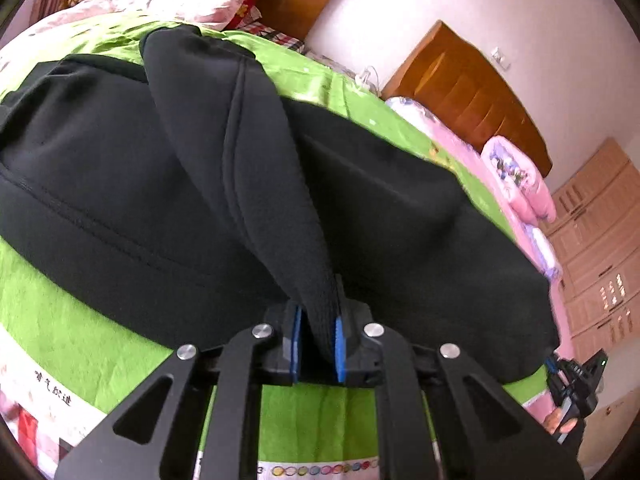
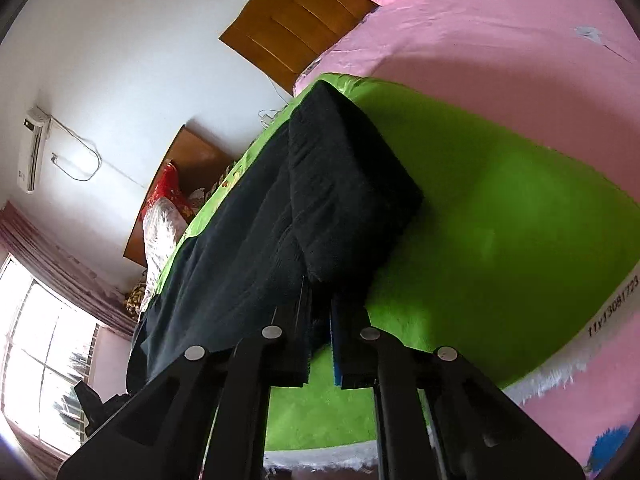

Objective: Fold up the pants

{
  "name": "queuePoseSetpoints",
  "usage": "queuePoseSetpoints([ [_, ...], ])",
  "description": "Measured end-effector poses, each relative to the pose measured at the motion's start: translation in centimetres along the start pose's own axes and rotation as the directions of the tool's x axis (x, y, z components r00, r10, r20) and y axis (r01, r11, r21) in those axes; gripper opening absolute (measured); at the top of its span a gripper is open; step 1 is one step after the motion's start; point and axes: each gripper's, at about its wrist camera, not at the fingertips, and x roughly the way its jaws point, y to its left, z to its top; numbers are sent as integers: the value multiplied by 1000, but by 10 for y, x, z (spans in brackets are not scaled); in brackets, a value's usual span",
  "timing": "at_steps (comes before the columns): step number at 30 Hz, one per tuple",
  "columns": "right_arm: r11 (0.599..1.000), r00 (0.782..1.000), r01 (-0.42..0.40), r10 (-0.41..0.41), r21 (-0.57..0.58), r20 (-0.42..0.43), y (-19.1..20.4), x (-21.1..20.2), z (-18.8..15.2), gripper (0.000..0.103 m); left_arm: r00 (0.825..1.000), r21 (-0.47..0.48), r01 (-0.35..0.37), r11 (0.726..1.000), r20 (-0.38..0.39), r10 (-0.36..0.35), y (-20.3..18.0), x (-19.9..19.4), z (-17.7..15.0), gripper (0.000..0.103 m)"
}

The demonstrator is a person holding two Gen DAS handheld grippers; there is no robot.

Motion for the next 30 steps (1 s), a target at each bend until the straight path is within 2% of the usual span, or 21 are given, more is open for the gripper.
queuePoseSetpoints([
  [2,999,999,-34,34,-9,22,10,-9,3,8,999,8,18,1000,37,-18,-6,-10,7,13],
  [4,999,999,-31,31,-8,25,12,-13,3,8,997,44,10,999,74,-13,-17,-25,9,13],
  [7,1000,1000,18,-18,25,-12,-4,4,-2,8,999,54,-13,998,49,11,-17,-18,4,13],
  [10,998,1000,-9,9,58,-1,-9,3,-2,4,1000,9,-21,1000,-18,21,-4,1,-3,13],
  [15,1000,1000,-12,12,29,20,2,-6,1,5,1000,18,4,1000,24,-4,-7,-14,-3,13],
  [16,1000,1000,-3,3,27,9,1,-2,-1,6,1000,17,-2,1000,17,1,-6,-12,-3,14],
  [17,999,1000,-8,9,38,-6,-3,2,-4,15,1000,14,-7,1000,5,7,-4,-8,-4,16],
  [18,998,1000,-25,26,50,-12,-4,5,-7,18,1000,4,-13,1000,-14,13,-1,-2,-6,18],
  [19,999,999,-37,37,38,-3,-1,4,-10,20,1000,-19,10,1000,0,-10,4,0,-7,18],
  [20,999,999,-48,49,26,-15,4,3,-12,29,1000,-24,17,1000,-1,-17,4,0,-8,19],
  [21,998,997,-69,69,14,-40,12,3,-15,40,1000,-23,23,999,-2,-23,4,-1,-8,25],
  [22,996,995,-84,84,7,-55,18,3,-19,44,999,-26,44,999,-3,-44,3,-2,-7,35],
  [23,995,992,-100,99,-2,-75,24,4,-22,44,998,-32,63,997,-2,-63,3,-3,-8,40],
  [24,993,989,-115,114,-11,-97,30,7,-27,44,997,-36,75,997,0,-75,2,-3,-9,44],
  [26,990,979,-141,136,-27,-152,44,18,-43,44,998,-22,59,998,6,-59,-2,-3,-11,44],
  [28,988,981,-134,121,-71,-154,55,26,-50,40,999,-4,46,999,14,-46,-4,-1,-12,42],
  [29,989,984,-118,105,-86,-147,58,28,-51,31,999,5,38,999,17,-38,-5,-1,-13,42],
  [30,991,986,-105,93,-87,-136,59,28,-53,16,999,11,25,1000,22,-25,-6,-2,-13,29],
])
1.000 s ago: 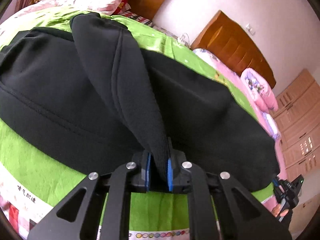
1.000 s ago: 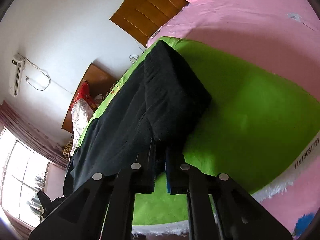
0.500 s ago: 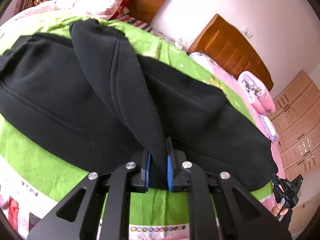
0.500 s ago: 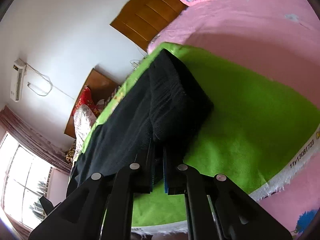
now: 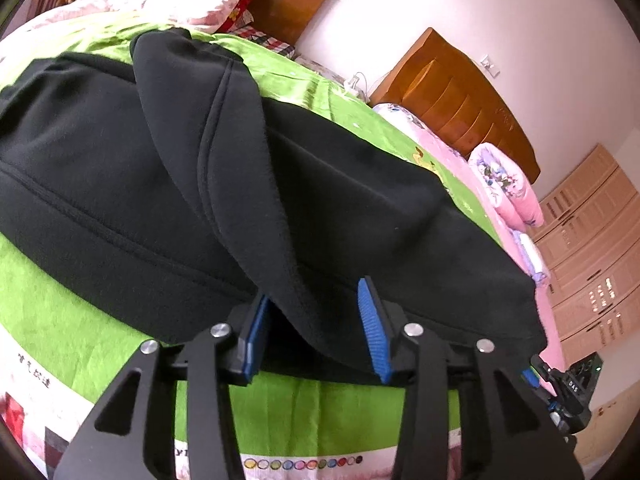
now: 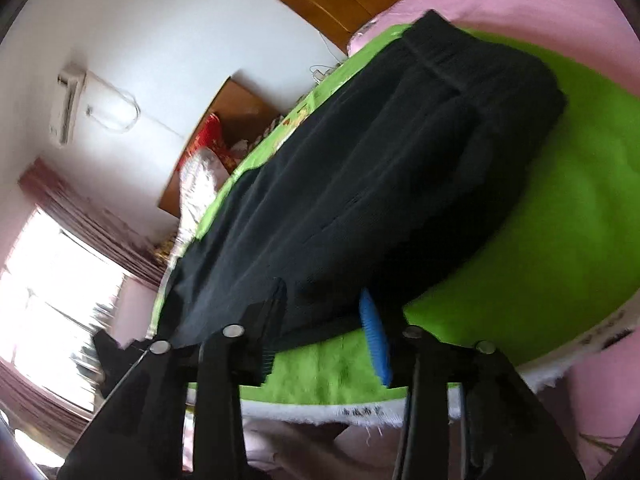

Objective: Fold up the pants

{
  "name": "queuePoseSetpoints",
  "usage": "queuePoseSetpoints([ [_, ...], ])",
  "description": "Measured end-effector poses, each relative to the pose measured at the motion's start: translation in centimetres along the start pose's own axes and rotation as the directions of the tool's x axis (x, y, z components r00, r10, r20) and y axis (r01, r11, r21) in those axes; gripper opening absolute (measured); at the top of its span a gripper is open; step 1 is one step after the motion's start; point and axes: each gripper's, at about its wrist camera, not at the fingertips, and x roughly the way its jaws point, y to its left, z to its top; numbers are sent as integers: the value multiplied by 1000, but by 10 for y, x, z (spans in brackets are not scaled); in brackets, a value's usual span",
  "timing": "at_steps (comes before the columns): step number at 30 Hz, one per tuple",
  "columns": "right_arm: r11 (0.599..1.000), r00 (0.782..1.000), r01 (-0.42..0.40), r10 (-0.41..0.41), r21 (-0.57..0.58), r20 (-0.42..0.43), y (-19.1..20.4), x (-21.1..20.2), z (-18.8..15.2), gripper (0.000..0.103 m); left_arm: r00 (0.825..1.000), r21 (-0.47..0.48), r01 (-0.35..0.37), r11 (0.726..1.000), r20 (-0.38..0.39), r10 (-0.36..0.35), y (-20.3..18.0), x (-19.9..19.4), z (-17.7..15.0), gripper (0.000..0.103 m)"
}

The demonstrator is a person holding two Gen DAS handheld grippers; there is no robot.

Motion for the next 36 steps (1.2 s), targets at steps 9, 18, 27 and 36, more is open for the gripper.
queuePoseSetpoints([
  [9,999,998,44,-44,-17,36,0,-22,-3,6,999,5,-1,1000,41,1,3,-12,1,12],
  [18,999,997,47,-46,-22,68,0,-26,-5,4,999,11,-26,1000,20,26,8,0,-3,15],
  [27,996,993,82,-77,-45,95,5,-30,-12,4,1000,12,-23,1000,17,22,8,0,-3,15],
  [36,994,993,94,-89,-52,78,4,-23,-16,3,999,28,-39,999,10,39,7,0,-1,17],
])
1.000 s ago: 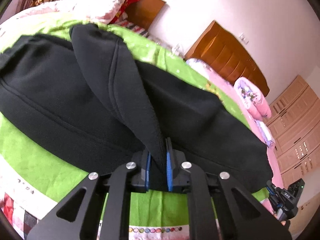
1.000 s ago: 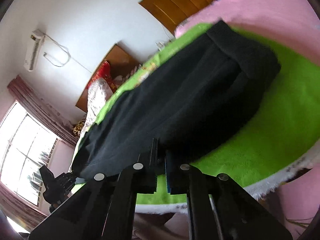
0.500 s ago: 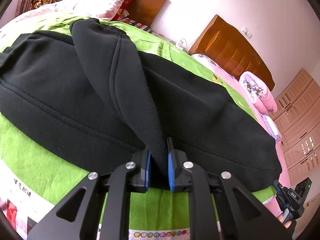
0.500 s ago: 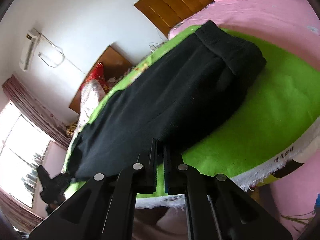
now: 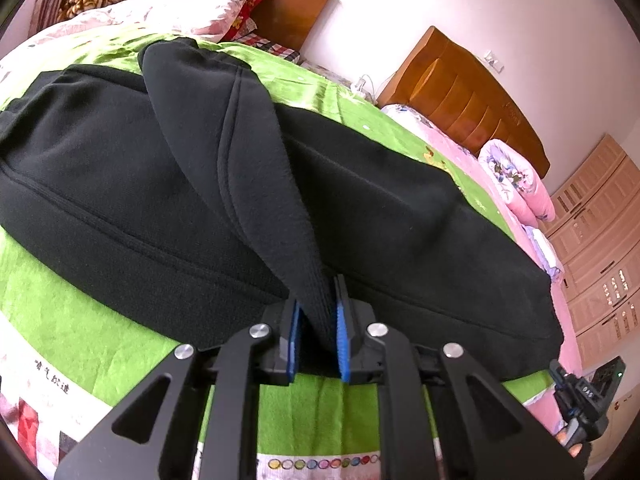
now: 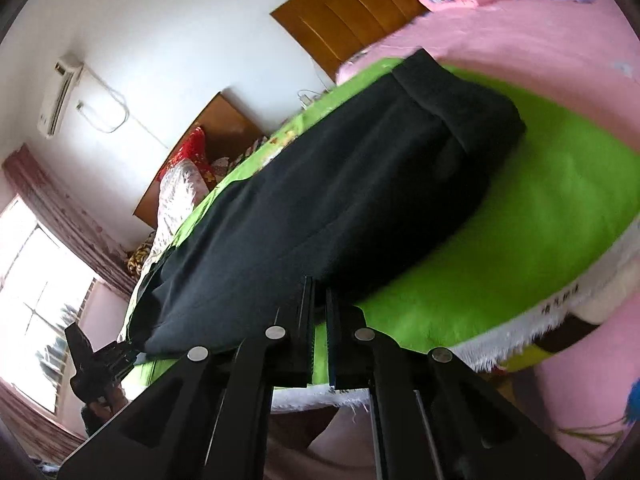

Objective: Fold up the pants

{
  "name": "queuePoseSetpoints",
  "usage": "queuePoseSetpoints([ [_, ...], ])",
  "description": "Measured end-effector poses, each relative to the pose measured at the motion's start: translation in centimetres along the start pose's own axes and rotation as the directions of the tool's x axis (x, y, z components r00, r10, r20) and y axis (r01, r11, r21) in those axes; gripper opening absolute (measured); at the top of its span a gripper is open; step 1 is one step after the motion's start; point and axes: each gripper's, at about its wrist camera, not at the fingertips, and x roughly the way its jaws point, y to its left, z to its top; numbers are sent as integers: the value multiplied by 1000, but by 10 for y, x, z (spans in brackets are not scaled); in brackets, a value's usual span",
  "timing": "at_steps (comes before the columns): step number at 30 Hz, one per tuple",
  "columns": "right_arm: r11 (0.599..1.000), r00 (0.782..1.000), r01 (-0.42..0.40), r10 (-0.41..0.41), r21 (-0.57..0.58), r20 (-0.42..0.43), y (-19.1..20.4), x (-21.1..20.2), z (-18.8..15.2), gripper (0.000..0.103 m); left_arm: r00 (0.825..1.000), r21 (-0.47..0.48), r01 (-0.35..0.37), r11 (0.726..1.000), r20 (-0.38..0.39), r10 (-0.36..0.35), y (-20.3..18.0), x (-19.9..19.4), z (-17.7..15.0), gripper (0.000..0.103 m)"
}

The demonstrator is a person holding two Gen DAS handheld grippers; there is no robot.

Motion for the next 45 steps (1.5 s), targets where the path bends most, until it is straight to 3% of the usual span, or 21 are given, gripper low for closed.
queuePoseSetpoints([
  [3,998,999,-24,26,58,-32,-16,9,-6,1,1000,-2,18,1000,0,-18,1,1,-1,21],
  [4,998,999,-26,29,64,-44,-16,8,-5,4,1000,6,29,1000,-12,-29,1,-1,1,31],
  [5,998,997,-20,24,59,-68,-12,6,-2,18,999,11,38,999,-15,-37,0,-4,3,41],
  [6,999,997,-8,12,49,-78,-8,3,1,41,1000,15,29,999,-3,-29,1,-10,5,68],
  [7,1000,998,19,-17,23,-66,0,-7,5,58,999,16,-16,1000,40,15,4,-22,7,81],
  [8,1000,999,28,-29,-8,-24,7,-17,10,78,994,14,-63,998,90,61,6,-36,10,81],
  [10,992,997,55,-49,-113,60,28,-33,20,78,986,11,-77,997,149,74,9,-57,16,81],
  [14,948,981,143,-98,-283,168,68,-20,38,81,980,42,-10,999,197,1,-7,-71,27,86],
  [18,914,973,228,-203,-336,109,71,33,37,85,991,127,-68,990,126,52,-37,-35,22,86],
  [20,889,951,299,-306,-347,37,55,58,27,86,991,142,-121,982,77,111,-38,-12,15,86],
  [22,860,951,304,-300,-410,76,54,60,16,88,989,114,-149,982,10,149,-24,5,7,86],
  [23,856,948,307,-312,-415,58,55,61,15,88,992,93,-124,988,-5,125,-17,5,5,86],
  [27,915,967,251,-253,-317,35,59,48,35,88,993,72,-109,991,48,106,-9,-27,23,86],
  [30,927,980,200,-180,-319,90,78,44,50,88,975,61,-197,978,121,189,-15,-38,60,93],
  [32,924,984,177,-154,-339,95,94,51,55,88,967,107,-246,963,102,235,-22,-21,83,96],
  [36,911,993,114,-110,-395,33,120,68,42,88,934,190,-347,918,-13,356,-19,45,121,88],
  [38,896,992,116,-124,-429,9,124,76,35,88,905,216,-406,888,-42,424,-12,70,135,75],
  [40,901,992,108,-127,-420,-16,124,80,34,88,865,250,-454,855,-105,490,4,95,144,39],
  [41,905,992,100,-123,-413,-29,124,81,33,88,860,259,-460,849,-107,498,6,97,144,39],
  [43,904,992,93,-121,-417,-41,130,84,28,88,891,247,-419,874,-75,448,10,84,144,10],
  [45,899,992,88,-117,-428,-43,134,87,27,88,919,166,-392,905,32,392,15,53,141,6],
])
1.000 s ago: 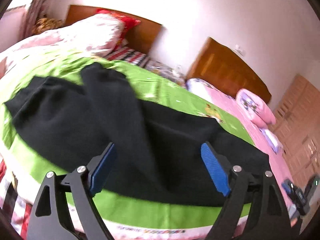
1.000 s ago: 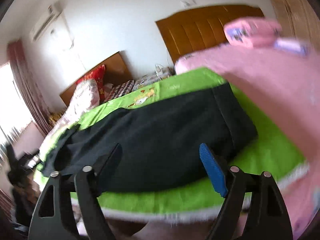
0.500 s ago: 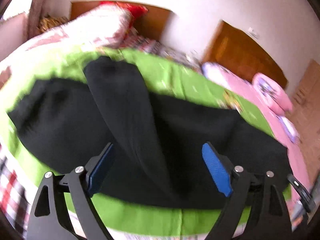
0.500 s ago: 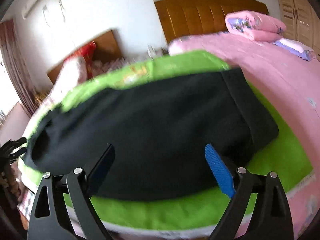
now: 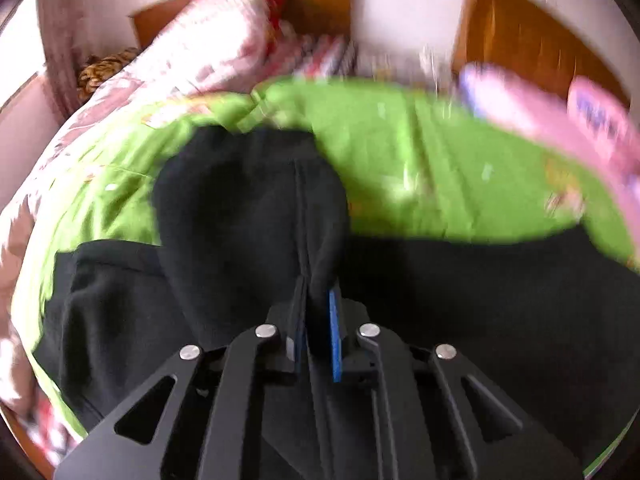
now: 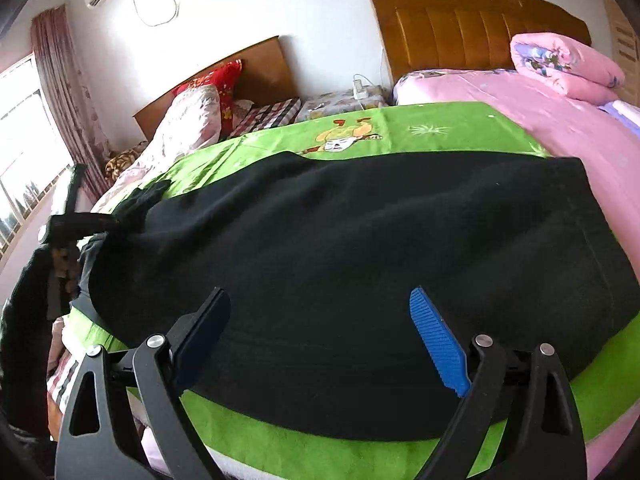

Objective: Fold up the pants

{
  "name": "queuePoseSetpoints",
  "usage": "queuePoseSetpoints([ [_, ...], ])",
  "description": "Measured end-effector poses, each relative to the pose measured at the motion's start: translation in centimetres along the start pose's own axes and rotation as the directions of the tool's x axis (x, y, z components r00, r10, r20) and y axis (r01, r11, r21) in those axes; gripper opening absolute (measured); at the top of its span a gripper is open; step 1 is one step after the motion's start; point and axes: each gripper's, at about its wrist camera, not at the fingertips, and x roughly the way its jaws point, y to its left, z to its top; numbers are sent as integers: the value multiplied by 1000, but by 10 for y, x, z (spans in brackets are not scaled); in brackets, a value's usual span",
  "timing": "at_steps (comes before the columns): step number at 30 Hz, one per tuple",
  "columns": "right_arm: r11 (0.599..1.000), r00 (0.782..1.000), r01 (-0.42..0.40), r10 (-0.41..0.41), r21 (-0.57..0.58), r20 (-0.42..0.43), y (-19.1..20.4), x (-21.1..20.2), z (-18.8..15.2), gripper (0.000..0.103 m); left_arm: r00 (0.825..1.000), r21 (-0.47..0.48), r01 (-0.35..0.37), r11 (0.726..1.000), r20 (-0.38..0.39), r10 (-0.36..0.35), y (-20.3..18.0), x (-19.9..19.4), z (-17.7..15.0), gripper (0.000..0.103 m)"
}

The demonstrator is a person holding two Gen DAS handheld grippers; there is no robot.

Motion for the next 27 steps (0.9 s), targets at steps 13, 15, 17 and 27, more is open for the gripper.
queuePoseSetpoints([
  [13,993,997,-72,74,-97,11,50,13,18,88,900,-491,436,754,249,-358,205,-66,-112,81],
  [15,993,997,-81,82,-89,5,52,17,19,88,921,-539,363,760,331,-206,251,-85,-107,92],
  [17,992,995,-98,97,-75,-7,57,21,18,88,932,-586,344,734,306,-193,288,-75,-98,92],
  [27,995,997,-69,65,-75,-50,63,34,13,88,926,-521,378,766,191,-327,343,2,-66,85],
])
